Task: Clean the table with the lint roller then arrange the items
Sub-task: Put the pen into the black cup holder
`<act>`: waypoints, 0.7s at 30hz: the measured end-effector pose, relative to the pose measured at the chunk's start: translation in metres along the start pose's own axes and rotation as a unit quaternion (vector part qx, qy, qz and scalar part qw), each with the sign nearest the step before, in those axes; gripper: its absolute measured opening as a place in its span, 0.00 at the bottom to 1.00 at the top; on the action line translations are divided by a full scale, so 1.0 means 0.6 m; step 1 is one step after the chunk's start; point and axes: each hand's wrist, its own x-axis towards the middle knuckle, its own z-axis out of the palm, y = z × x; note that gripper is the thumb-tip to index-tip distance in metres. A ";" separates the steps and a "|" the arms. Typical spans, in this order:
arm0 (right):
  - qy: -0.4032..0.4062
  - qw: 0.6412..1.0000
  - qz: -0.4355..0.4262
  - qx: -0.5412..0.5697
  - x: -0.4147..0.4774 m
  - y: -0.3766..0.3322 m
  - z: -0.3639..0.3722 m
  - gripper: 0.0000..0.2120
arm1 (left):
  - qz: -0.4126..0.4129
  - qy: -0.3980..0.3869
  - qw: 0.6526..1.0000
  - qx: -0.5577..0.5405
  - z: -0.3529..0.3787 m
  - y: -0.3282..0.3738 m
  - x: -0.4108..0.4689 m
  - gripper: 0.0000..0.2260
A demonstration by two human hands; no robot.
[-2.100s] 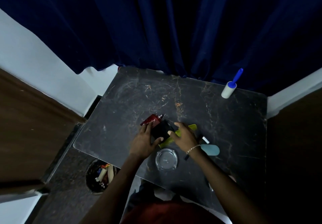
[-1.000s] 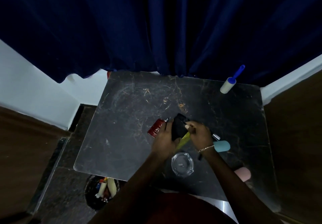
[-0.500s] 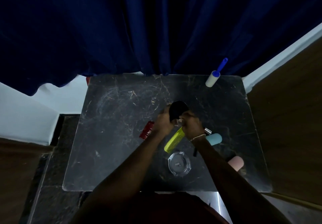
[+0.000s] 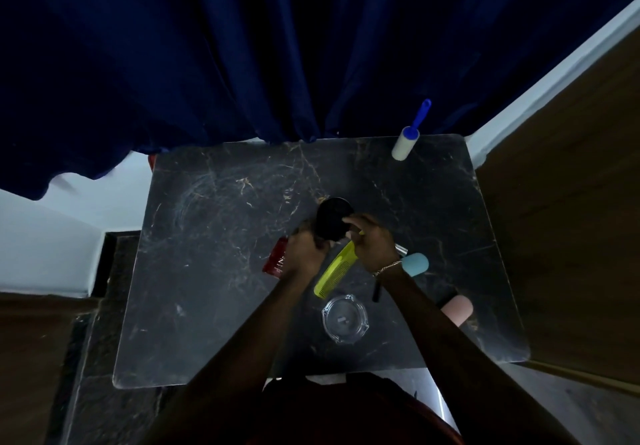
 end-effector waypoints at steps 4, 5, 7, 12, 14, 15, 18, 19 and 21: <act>0.076 0.993 0.085 -0.003 -0.022 0.044 -0.037 0.14 | -0.039 0.016 0.999 -0.008 0.043 0.004 -0.051 0.13; 0.070 0.991 0.108 -0.028 -0.023 0.056 -0.046 0.12 | -0.033 0.004 0.999 -0.002 0.058 0.010 -0.064 0.12; 0.028 0.983 0.169 -0.059 -0.023 0.076 -0.062 0.10 | -0.018 -0.035 0.999 0.006 0.094 0.030 -0.086 0.11; -0.056 0.974 0.203 -0.088 -0.032 0.098 -0.065 0.10 | 0.024 -0.108 0.989 0.095 0.167 0.066 -0.111 0.14; -0.052 0.971 0.217 -0.081 -0.033 0.102 -0.065 0.09 | 0.039 -0.116 0.985 0.125 0.184 0.068 -0.110 0.14; -0.052 0.971 0.217 -0.082 -0.032 0.104 -0.065 0.09 | 0.040 -0.117 0.983 0.139 0.190 0.068 -0.108 0.15; -0.056 0.972 0.212 -0.083 -0.025 0.111 -0.067 0.08 | 0.032 -0.116 0.980 0.158 0.202 0.066 -0.099 0.16; -0.058 0.972 0.211 -0.084 -0.024 0.113 -0.068 0.08 | 0.029 -0.115 0.980 0.160 0.205 0.067 -0.097 0.16; -0.064 0.972 0.206 -0.091 -0.022 0.114 -0.066 0.08 | 0.030 -0.113 0.980 0.163 0.209 0.069 -0.093 0.16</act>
